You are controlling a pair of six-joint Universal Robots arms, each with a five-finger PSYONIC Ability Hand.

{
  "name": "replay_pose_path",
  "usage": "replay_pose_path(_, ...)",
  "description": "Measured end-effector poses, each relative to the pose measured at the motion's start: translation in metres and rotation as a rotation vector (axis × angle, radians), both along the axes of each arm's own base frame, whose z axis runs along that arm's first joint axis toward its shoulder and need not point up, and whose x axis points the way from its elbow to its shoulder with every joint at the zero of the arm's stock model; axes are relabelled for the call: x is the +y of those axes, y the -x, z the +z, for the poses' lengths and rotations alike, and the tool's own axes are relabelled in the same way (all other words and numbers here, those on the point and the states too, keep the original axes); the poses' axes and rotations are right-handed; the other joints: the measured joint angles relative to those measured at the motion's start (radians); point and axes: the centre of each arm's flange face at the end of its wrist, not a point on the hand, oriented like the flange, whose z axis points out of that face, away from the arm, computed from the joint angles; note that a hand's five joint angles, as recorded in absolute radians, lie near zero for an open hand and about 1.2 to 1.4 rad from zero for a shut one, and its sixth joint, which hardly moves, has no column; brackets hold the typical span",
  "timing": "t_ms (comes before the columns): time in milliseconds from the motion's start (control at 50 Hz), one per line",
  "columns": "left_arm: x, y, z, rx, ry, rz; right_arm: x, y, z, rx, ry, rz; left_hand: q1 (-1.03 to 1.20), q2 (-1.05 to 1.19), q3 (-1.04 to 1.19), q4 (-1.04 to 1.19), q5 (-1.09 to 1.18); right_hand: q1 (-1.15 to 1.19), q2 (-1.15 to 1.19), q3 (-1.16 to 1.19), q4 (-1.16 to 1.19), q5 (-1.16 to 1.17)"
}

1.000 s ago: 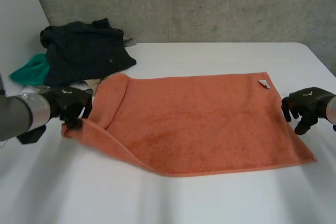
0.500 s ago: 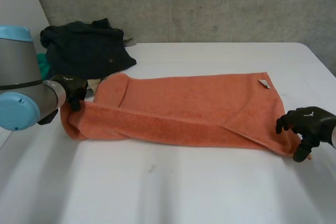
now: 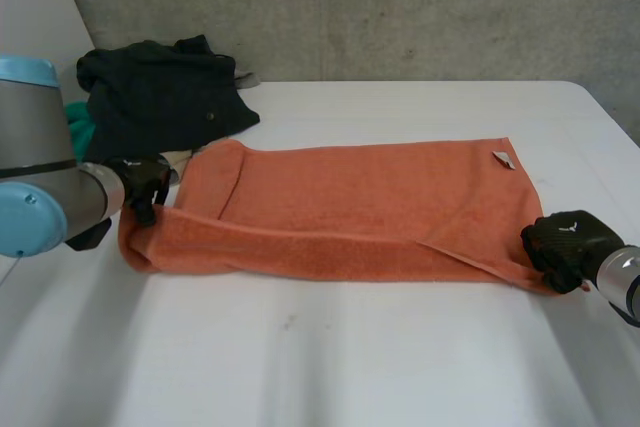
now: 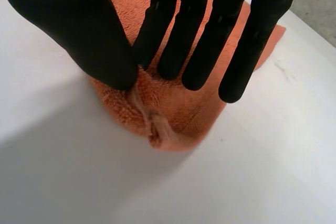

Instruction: Fold the laundry.

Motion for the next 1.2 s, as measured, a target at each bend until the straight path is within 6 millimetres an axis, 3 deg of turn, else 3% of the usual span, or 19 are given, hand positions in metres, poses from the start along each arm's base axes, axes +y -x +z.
replay_pose_path(120, 0.01, -0.002, 0.007, 0.002, -0.009, -0.01, -0.004, 0.003, 0.006, 0.013, 0.01, -0.004, 0.0, 0.0, 0.0, 0.0, 0.0, 0.0, 0.0, 0.007, 0.014, 0.001)
replay_pose_path(240, 0.04, -0.012, 0.022, -0.052, -0.07, -0.062, -0.004, 0.015, 0.036, 0.062, 0.008, 0.003, 0.0, 0.0, 0.0, 0.0, 0.0, 0.0, 0.0, 0.007, 0.014, 0.001)
replay_pose_path(320, 0.072, -0.024, 0.025, -0.135, -0.172, -0.148, 0.008, 0.022, 0.052, 0.149, -0.101, 0.078, 0.0, 0.0, 0.0, 0.0, 0.0, 0.0, 0.0, 0.007, 0.014, 0.016)
replay_pose_path(440, 0.113, -0.042, 0.019, -0.237, -0.326, -0.29, 0.025, 0.032, 0.055, 0.298, -0.352, 0.239, 0.0, 0.0, 0.0, 0.0, 0.0, 0.0, 0.0, 0.011, 0.015, 0.017)
replay_pose_path(560, 0.131, -0.048, 0.005, -0.295, -0.407, -0.371, 0.023, 0.043, 0.054, 0.401, -0.486, 0.284, 0.0, 0.0, 0.0, 0.0, 0.0, 0.0, 0.0, 0.011, 0.015, 0.02)
replay_pose_path(700, 0.113, -0.043, 0.0, -0.33, -0.353, -0.351, 0.007, 0.037, 0.057, 0.401, -0.416, 0.248, 0.0, 0.0, 0.0, 0.0, 0.0, 0.011, 0.0, 0.011, 0.015, 0.044)
replay_pose_path(900, 0.032, -0.002, 0.021, -0.182, -0.037, -0.207, -0.042, 0.006, 0.053, 0.287, -0.139, 0.157, 0.0, 0.0, 0.0, 0.0, 0.0, 0.011, 0.0, 0.011, 0.015, 0.044)
replay_pose_path(1000, 0.011, 0.015, 0.017, -0.128, -0.004, -0.157, -0.062, -0.003, 0.05, 0.25, -0.042, 0.098, 0.0, 0.0, 0.0, 0.0, 0.0, 0.011, 0.0, 0.011, 0.015, 0.044)
replay_pose_path(1060, 0.009, 0.023, 0.014, -0.116, -0.024, -0.143, -0.066, -0.006, 0.051, 0.227, -0.023, 0.067, 0.0, 0.0, 0.0, 0.0, 0.0, -0.041, -0.079, -0.075, -0.078, -0.05)
replay_pose_path(1120, 0.011, 0.029, 0.011, -0.112, -0.045, -0.142, -0.062, -0.007, 0.054, 0.188, -0.032, 0.035, 0.0, 0.0, 0.0, 0.0, 0.0, -0.404, -0.459, -0.449, -0.455, -0.439)
replay_pose_path(1200, 0.012, 0.032, 0.009, -0.11, -0.047, -0.144, -0.048, -0.008, 0.063, 0.139, -0.056, 0.009, 0.0, 0.0, 0.0, 0.0, 0.0, -0.59, -0.643, -0.641, -0.649, -0.634)
